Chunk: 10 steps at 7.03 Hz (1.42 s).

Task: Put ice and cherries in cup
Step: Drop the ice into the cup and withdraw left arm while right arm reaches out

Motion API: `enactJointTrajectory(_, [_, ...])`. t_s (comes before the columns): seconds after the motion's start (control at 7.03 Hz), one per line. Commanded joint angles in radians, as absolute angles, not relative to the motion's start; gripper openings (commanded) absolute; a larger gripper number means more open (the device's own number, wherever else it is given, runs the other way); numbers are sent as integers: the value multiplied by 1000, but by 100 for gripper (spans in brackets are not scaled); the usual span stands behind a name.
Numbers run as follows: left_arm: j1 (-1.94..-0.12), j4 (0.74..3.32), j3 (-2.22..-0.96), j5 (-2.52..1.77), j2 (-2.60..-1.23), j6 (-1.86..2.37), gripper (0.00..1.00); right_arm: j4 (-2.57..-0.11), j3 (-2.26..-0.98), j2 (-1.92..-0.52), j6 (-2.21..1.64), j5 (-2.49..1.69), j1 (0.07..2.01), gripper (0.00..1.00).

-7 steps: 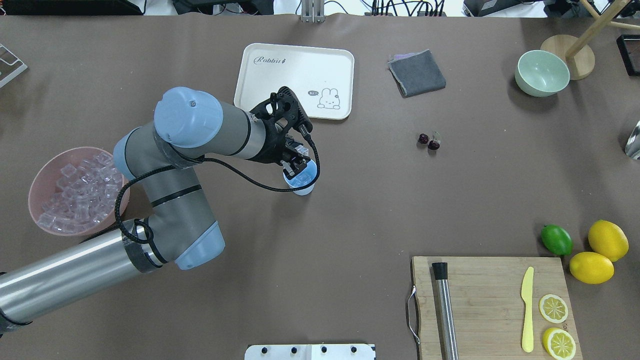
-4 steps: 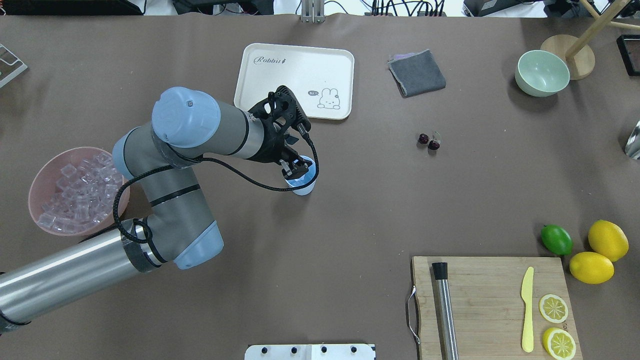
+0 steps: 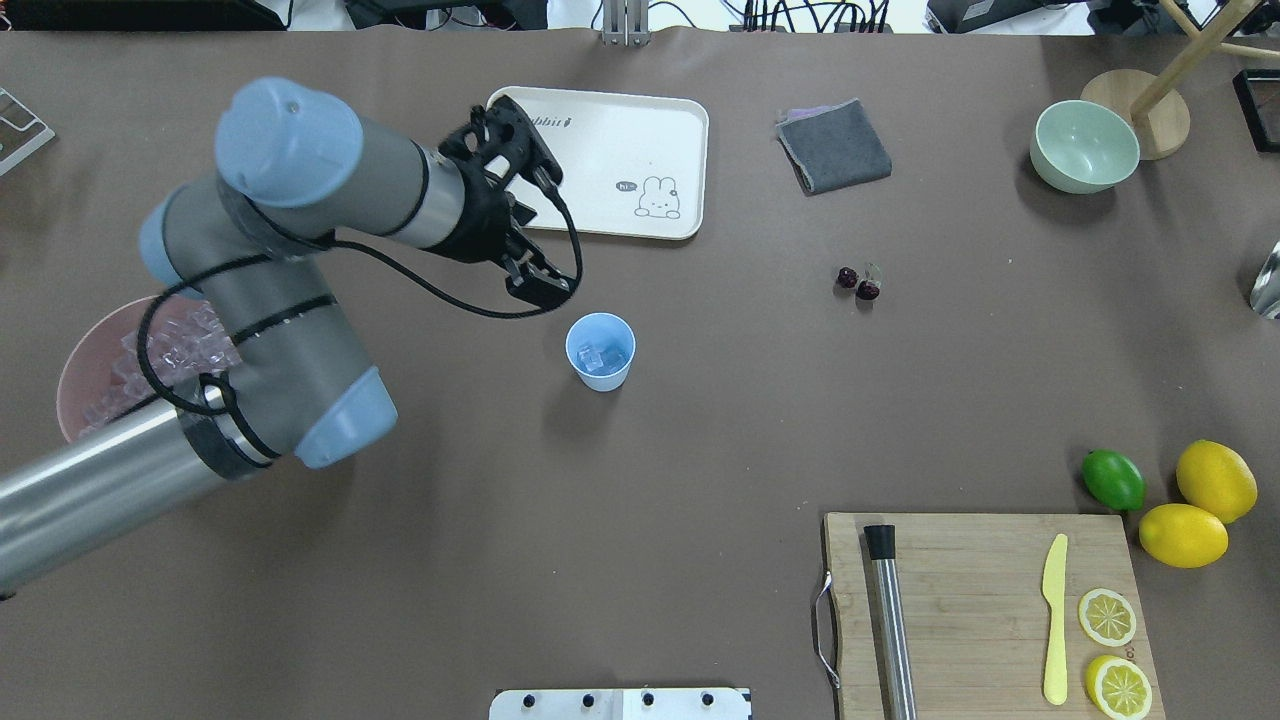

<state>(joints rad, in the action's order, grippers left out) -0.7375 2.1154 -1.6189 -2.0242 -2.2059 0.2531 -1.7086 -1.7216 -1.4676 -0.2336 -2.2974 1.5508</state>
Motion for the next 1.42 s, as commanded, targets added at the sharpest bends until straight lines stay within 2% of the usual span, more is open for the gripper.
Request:
enactJointTrajectory(0.0, [-910, 2027, -1631, -2207, -2157, 253, 97, -1707, -1721, -1416, -233, -2280, 1505, 100])
enactJointTrajectory(0.28, [-1061, 1907, -1631, -2334, -2137, 252, 97, -1707, -1724, -1344, -236, -2279, 1436, 100])
enactJointTrajectory(0.71, [-1225, 1777, -1631, -2507, -2118, 253, 97, -1674, -1723, -1212, -539, -2202, 1248, 100])
enactJointTrajectory(0.85, [-1267, 1772, -1631, -2535, -2115, 252, 97, -1608, -1723, -1212, -601, -2195, 1195, 100])
enactJointTrajectory(1.28, [-1269, 1781, -1660, -2537, -2097, 252, 97, -1453, -1712, -1209, -829, -2087, 1007, 100])
